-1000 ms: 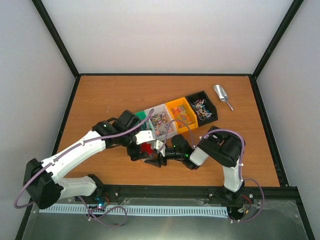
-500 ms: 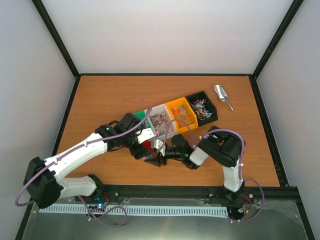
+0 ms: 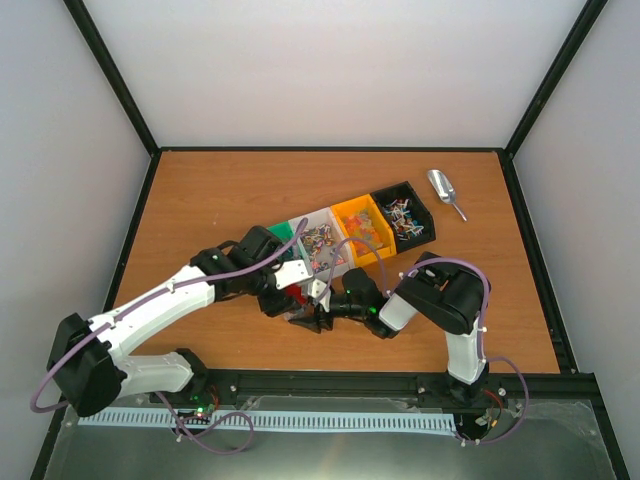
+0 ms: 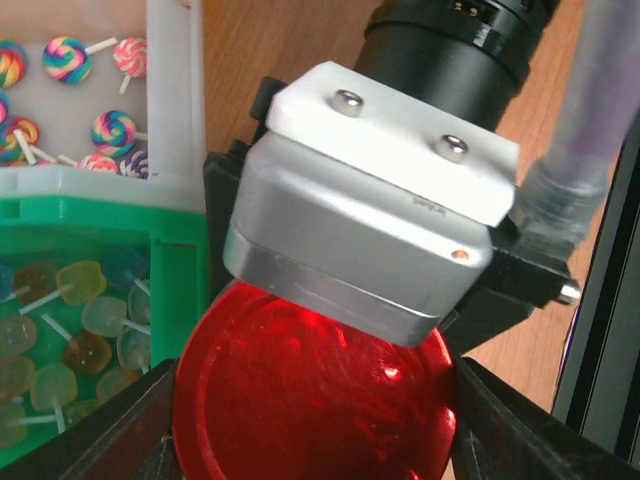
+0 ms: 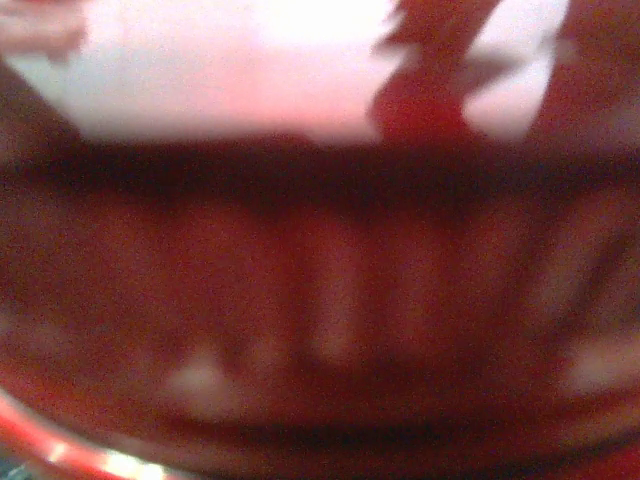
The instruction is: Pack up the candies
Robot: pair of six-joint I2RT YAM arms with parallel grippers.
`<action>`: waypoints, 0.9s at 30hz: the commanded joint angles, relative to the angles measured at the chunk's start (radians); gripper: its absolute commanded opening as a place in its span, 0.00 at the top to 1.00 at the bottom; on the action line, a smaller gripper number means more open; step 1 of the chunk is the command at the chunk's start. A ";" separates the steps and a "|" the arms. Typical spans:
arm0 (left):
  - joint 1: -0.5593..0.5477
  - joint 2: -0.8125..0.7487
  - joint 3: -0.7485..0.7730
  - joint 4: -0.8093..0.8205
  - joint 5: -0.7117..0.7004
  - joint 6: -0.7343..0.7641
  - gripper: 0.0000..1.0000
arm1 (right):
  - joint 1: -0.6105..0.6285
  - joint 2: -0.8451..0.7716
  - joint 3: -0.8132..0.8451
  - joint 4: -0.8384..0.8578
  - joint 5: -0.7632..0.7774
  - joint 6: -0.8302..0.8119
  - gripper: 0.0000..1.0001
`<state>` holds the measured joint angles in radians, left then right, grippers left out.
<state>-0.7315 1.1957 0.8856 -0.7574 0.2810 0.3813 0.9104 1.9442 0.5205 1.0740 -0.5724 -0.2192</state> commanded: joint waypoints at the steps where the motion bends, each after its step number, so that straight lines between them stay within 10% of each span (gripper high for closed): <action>1: -0.005 0.023 0.027 -0.081 0.105 0.223 0.50 | 0.005 0.041 -0.022 -0.101 -0.008 -0.035 0.76; 11: -0.003 0.177 0.211 -0.371 0.184 0.685 0.47 | 0.005 0.038 -0.021 -0.106 -0.034 -0.037 0.77; 21: 0.037 0.070 0.165 -0.141 0.110 0.213 0.08 | 0.005 0.039 -0.018 -0.106 0.014 -0.020 0.77; 27: 0.029 -0.040 0.054 -0.066 0.061 0.074 0.07 | 0.005 0.046 -0.012 -0.100 0.028 -0.010 0.78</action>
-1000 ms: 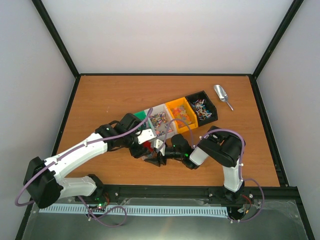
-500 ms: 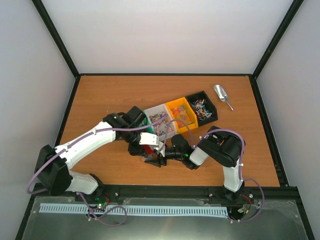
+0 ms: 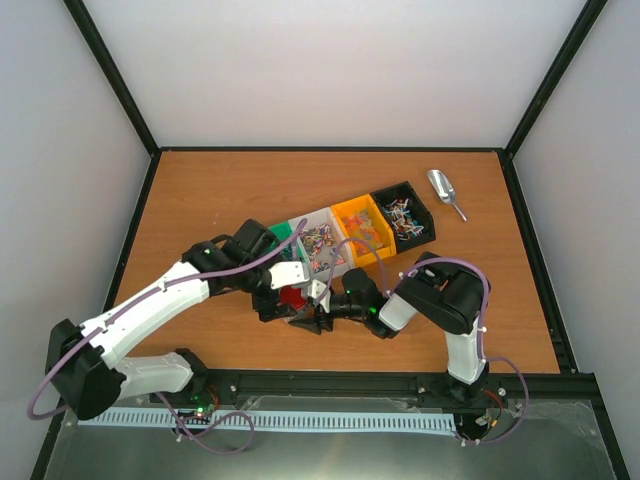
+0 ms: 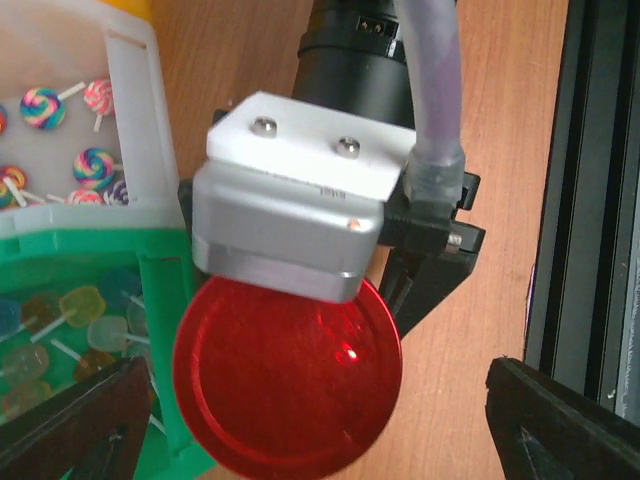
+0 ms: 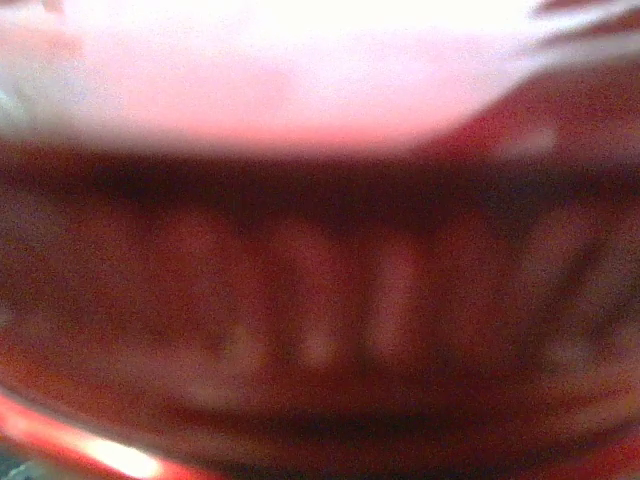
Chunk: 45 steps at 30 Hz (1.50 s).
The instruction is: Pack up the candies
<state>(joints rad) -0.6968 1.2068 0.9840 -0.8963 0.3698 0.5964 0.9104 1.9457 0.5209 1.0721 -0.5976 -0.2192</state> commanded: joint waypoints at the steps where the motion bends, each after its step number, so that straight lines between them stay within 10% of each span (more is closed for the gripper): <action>1: -0.012 -0.060 -0.055 0.084 -0.041 -0.153 0.07 | 0.005 0.045 -0.011 -0.098 0.054 -0.009 0.77; 29: -0.078 -0.019 -0.080 0.169 -0.148 -0.234 0.35 | 0.005 0.051 -0.005 -0.112 0.055 -0.017 0.78; 45: -0.078 0.145 0.063 -0.250 0.105 0.510 0.46 | 0.005 0.048 -0.012 -0.106 0.031 -0.029 0.78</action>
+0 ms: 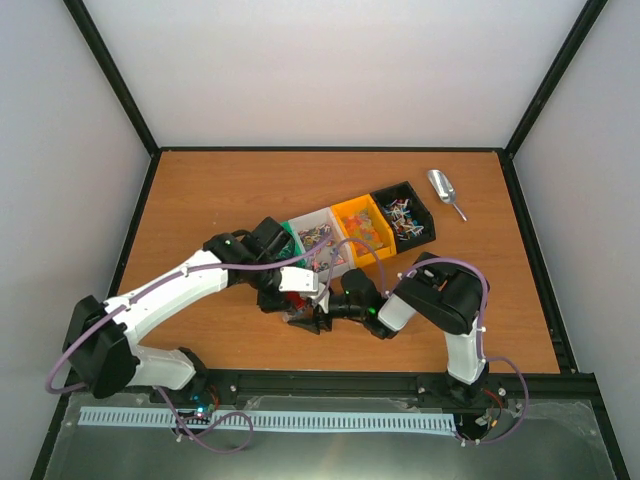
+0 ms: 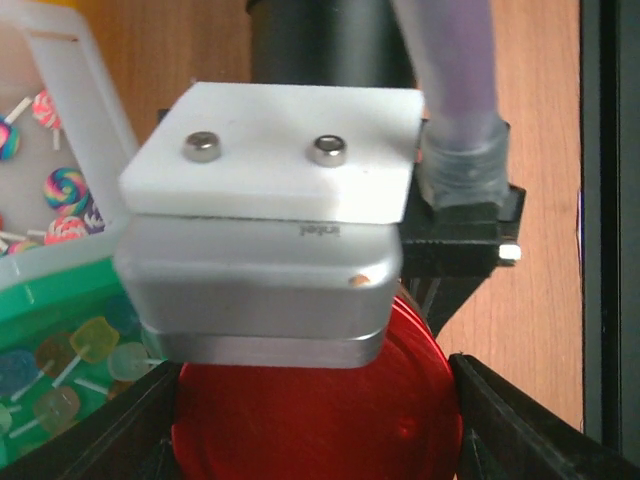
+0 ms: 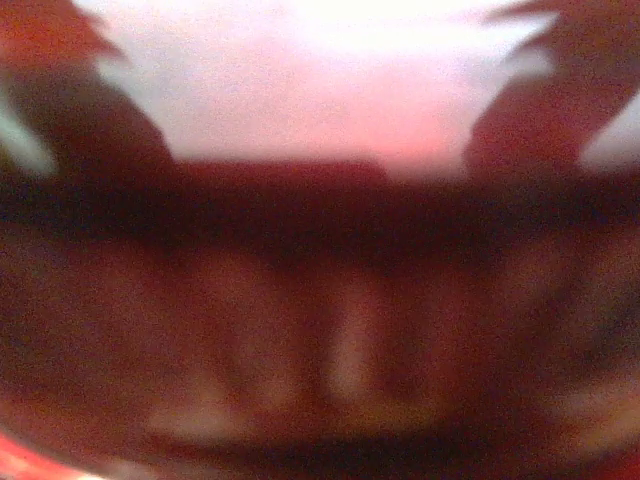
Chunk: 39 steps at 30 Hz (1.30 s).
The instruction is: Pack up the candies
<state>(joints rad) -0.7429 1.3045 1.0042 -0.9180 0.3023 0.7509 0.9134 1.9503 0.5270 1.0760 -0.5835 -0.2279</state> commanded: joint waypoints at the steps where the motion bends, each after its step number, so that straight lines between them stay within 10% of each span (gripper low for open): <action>1: -0.030 0.062 0.057 -0.234 0.161 0.370 0.46 | 0.002 0.044 -0.019 -0.110 0.018 -0.020 0.78; 13: 0.033 -0.056 0.019 0.009 0.117 -0.170 0.09 | 0.002 0.043 -0.015 -0.105 0.030 -0.004 0.78; 39: -0.050 -0.085 -0.067 0.147 -0.128 -0.411 0.36 | 0.002 0.041 -0.006 -0.125 0.039 0.007 0.78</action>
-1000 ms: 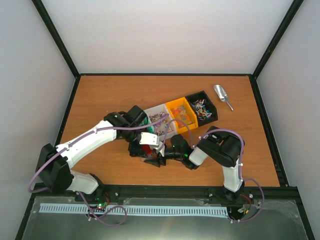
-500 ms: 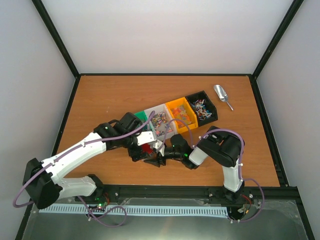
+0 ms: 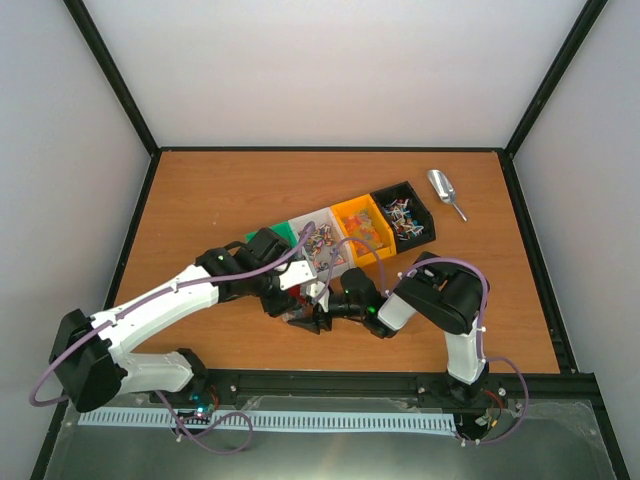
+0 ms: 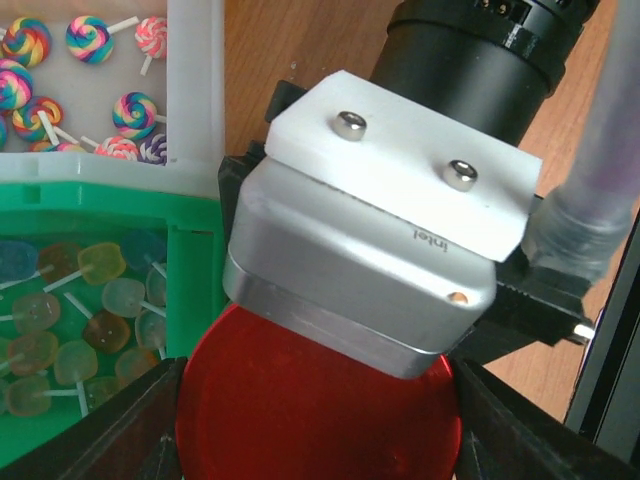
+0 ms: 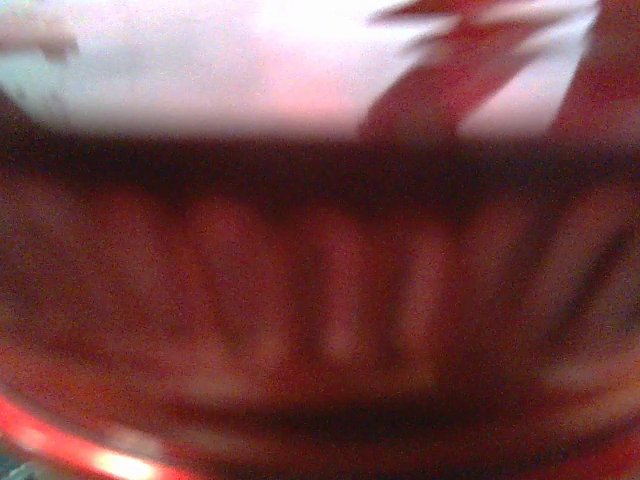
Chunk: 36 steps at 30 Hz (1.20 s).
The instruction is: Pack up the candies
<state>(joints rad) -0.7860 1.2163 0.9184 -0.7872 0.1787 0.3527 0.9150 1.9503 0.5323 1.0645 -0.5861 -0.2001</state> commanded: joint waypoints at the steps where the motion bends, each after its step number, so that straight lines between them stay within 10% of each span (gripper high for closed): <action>1: -0.007 0.003 0.019 0.014 0.003 -0.003 0.39 | 0.001 0.040 -0.012 -0.113 0.041 -0.022 0.78; 22: 0.002 0.184 0.185 -0.413 0.232 0.839 0.60 | 0.001 0.035 -0.024 -0.110 0.008 -0.048 0.79; 30: 0.033 0.193 0.216 -0.409 0.285 0.759 0.63 | 0.001 0.033 -0.024 -0.109 0.008 -0.045 0.79; 36: 0.058 0.116 0.165 -0.280 0.279 0.558 0.40 | 0.001 0.030 -0.022 -0.112 0.019 -0.041 0.79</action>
<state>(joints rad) -0.7189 1.3949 1.1118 -1.0393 0.3065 0.9340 0.9154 1.9503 0.5247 1.0805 -0.5659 -0.2054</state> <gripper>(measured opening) 0.664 0.720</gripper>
